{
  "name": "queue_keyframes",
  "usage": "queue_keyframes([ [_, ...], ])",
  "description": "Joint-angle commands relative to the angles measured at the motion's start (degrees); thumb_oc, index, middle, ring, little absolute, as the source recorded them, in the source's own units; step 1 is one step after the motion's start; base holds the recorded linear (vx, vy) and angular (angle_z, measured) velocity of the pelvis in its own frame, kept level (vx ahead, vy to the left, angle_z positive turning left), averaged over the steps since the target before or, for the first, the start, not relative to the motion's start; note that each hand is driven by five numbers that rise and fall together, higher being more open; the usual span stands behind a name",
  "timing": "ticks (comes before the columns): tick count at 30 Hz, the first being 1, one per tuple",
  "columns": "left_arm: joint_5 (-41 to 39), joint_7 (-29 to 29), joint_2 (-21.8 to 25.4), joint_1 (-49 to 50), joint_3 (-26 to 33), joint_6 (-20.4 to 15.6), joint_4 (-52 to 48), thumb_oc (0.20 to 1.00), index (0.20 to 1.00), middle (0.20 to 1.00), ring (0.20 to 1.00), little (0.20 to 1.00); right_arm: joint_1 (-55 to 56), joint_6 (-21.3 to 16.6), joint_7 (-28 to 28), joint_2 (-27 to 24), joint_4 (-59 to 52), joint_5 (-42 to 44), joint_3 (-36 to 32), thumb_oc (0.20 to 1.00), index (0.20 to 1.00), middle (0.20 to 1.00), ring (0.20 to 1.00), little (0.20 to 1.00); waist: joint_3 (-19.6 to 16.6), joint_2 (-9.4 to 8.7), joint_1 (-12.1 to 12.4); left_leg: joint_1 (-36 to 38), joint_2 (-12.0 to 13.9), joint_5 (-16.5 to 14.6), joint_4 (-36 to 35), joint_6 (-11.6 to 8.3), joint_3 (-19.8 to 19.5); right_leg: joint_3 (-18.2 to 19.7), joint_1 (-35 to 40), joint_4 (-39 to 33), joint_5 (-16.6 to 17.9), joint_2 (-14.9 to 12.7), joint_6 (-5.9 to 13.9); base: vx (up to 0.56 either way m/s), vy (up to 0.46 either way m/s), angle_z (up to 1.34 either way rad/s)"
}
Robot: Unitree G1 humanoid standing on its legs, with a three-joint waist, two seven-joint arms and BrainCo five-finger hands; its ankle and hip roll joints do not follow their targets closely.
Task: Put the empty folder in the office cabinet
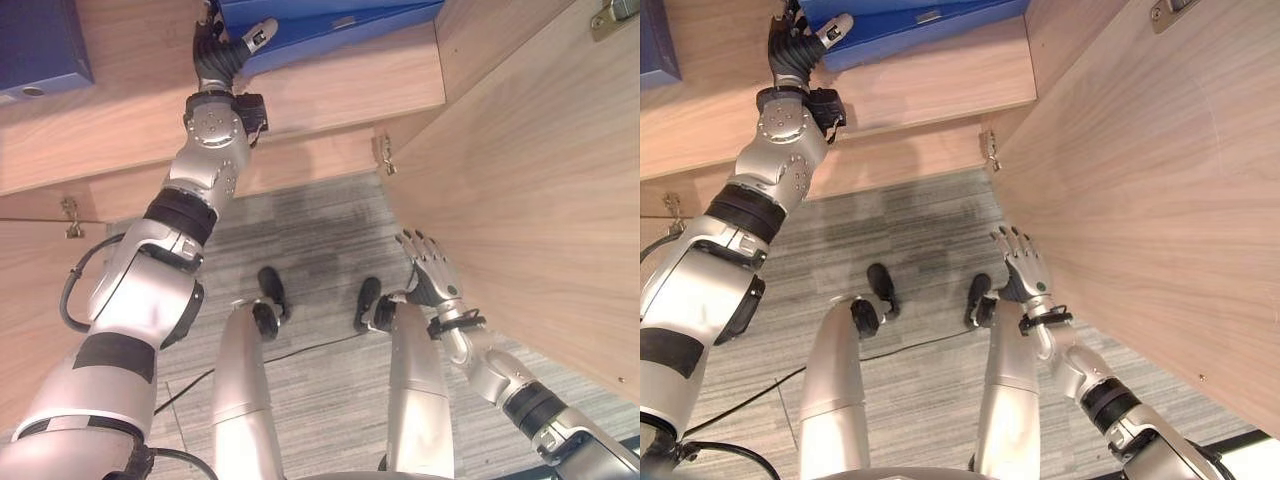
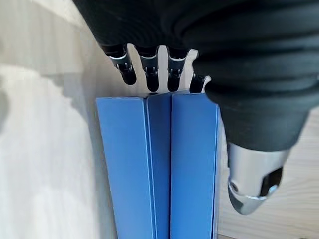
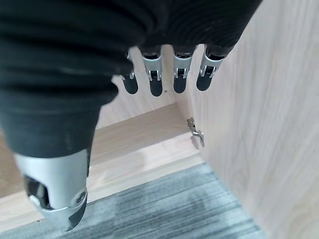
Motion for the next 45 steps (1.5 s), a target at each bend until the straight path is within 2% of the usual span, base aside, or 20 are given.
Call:
queue_keyframes([
  [1, 5.11, -0.86, -6.15, -9.38, -2.93, -5.72, -5.46, 1.000, 1.000, 1.000, 1.000, 1.000, 2.71, -1.83, -2.38, -1.78, -2.30, 0.79, -1.07, 1.000, 1.000, 1.000, 1.000, 1.000, -1.59, 4.01, -1.19, 0.43, 3.94, -6.24, 2.04, -4.51, -6.63, -2.27, 2.54, -4.38, 1.89, -1.00, 0.99, 0.00, 0.000, 0.00],
  [3, 16.76, 3.94, -3.63, -7.52, -1.61, -3.91, -6.37, 1.000, 1.000, 1.000, 1.000, 1.000, 2.31, -2.28, -3.06, -1.42, -1.26, 0.60, -0.94, 1.000, 1.000, 1.000, 1.000, 1.000, -1.26, 3.90, -0.71, 0.25, 3.87, -5.90, 2.04, -4.63, -6.67, -2.37, 2.49, -4.37, 2.15, -1.04, 1.01, 0.00, 0.000, 0.00],
  [4, 18.09, 5.31, -3.57, -6.44, -0.59, -3.95, -6.93, 1.000, 1.000, 1.000, 1.000, 1.000, 2.34, -2.39, -3.39, -1.28, -1.15, 0.43, -0.83, 1.000, 1.000, 1.000, 1.000, 1.000, -1.14, 3.79, -0.52, 0.28, 3.80, -5.80, 1.82, -4.68, -6.73, -2.36, 2.48, -4.48, 2.19, -1.04, 1.03, 0.00, 0.000, 0.00],
  [8, 20.00, 8.83, -4.45, -3.90, 3.00, -3.65, -7.15, 1.000, 1.000, 1.000, 1.000, 1.000, 1.95, -2.63, -4.21, -1.00, -0.63, -0.10, 0.12, 1.000, 1.000, 1.000, 1.000, 1.000, -0.98, 3.44, -0.45, -0.03, 3.47, -5.22, 1.26, -4.82, -6.80, -2.46, 2.24, -4.61, 2.42, -0.97, 1.03, 0.00, 0.000, 0.00],
  [12, 22.72, 10.92, -3.13, -3.34, 4.83, -2.29, -5.38, 1.000, 1.000, 1.000, 1.000, 1.000, 1.64, -3.20, -4.61, -0.84, -0.89, -0.30, 0.53, 1.000, 1.000, 1.000, 1.000, 1.000, -1.01, 2.93, -0.55, -0.57, 3.57, -4.90, 1.13, -4.93, -7.17, -2.74, 1.88, -4.69, 2.65, -0.73, 1.00, 0.00, 0.000, 0.00],
  [18, 26.41, 10.73, -0.08, -2.24, 4.72, -0.45, -3.85, 1.000, 1.000, 1.000, 1.000, 1.000, 1.70, -3.69, -4.15, -1.17, -0.58, -0.55, 0.89, 1.000, 1.000, 1.000, 1.000, 1.000, -1.22, 3.08, -0.43, -0.99, 3.77, -4.82, 1.22, -4.98, -7.19, -2.66, 1.41, -4.54, 2.72, -0.67, 1.05, 0.00, 0.000, 0.00],
  [21, 26.74, 10.34, 0.56, -1.06, 4.50, -0.68, -4.57, 1.000, 1.000, 1.000, 1.000, 1.000, 1.60, -3.59, -3.94, -0.97, -0.18, -0.55, 0.84, 1.000, 1.000, 1.000, 1.000, 1.000, -1.24, 3.20, -0.14, -1.09, 3.70, -4.79, 1.18, -4.95, -7.16, -2.65, 1.26, -4.45, 2.72, -0.67, 1.09, 0.00, 0.000, 0.00],
  [25, 27.18, 10.21, -0.01, 1.92, 5.33, -0.87, -7.86, 1.000, 1.000, 1.000, 1.000, 1.000, 1.66, -3.05, -3.76, -0.27, 0.39, -0.35, 0.52, 1.000, 1.000, 1.000, 1.000, 1.000, -1.17, 3.32, 0.35, -1.26, 3.53, -4.88, 1.27, -4.88, -7.06, -2.57, 1.03, -4.32, 2.67, -0.66, 1.01, 0.00, 0.000, 0.00],
  [26, 24.86, 12.62, -2.91, 6.10, 8.96, -2.78, -12.45, 1.000, 1.000, 1.000, 1.000, 1.000, 1.55, -2.04, -4.08, 0.73, 1.05, -0.23, 0.11, 1.000, 1.000, 1.000, 1.000, 1.000, -0.90, 3.14, 0.95, -1.42, 3.23, -4.98, 1.26, -4.85, -7.20, -2.61, 0.89, -4.25, 2.55, -0.78, 0.91, 0.00, 0.000, 0.00],
  [27, 24.80, 14.10, -4.92, 8.98, 11.20, -3.15, -15.27, 1.000, 1.000, 1.000, 1.000, 1.000, 1.58, -1.45, -4.31, 1.32, 1.31, -0.22, -0.12, 1.000, 1.000, 1.000, 1.000, 1.000, -0.78, 3.03, 1.21, -1.44, 3.11, -5.02, 1.21, -4.86, -7.25, -2.70, 0.85, -4.21, 2.50, -0.85, 0.86, -0.01, -0.027, 0.04],
  [31, 24.42, 15.32, -7.20, 11.86, 13.57, -2.54, -16.61, 1.000, 1.000, 1.000, 1.000, 1.000, 1.38, -0.96, -4.29, 1.61, 1.09, -0.13, -0.25, 1.000, 1.000, 1.000, 1.000, 1.000, -0.65, 2.80, 1.33, -1.79, 3.06, -5.04, 1.41, -4.82, -7.41, -2.65, 0.64, -4.07, 2.51, -0.83, 0.72, 0.00, -0.003, 0.01],
  [40, 27.90, 13.70, -6.57, 17.77, 15.05, -0.61, -18.34, 1.000, 1.000, 1.000, 1.000, 1.000, 1.49, -0.58, -3.83, 1.57, 0.59, -0.50, -1.00, 1.000, 1.000, 1.000, 1.000, 1.000, -0.70, 2.90, 1.79, -1.99, 3.07, -5.01, 1.52, -4.70, -7.42, -2.53, 0.22, -3.75, 2.43, -0.81, 0.61, 0.00, 0.000, 0.00],
  [45, 33.71, 16.76, -7.85, 23.69, 17.22, -0.61, -27.65, 1.000, 1.000, 1.000, 1.000, 1.000, 1.20, 0.22, -4.39, 2.39, 0.81, -0.57, -1.75, 1.000, 1.000, 1.000, 1.000, 1.000, -0.44, 2.86, 2.80, -2.21, 2.67, -5.21, 1.52, -4.74, -7.56, -2.65, 0.10, -3.65, 2.25, -1.03, 0.61, 0.00, 0.000, 0.00],
])
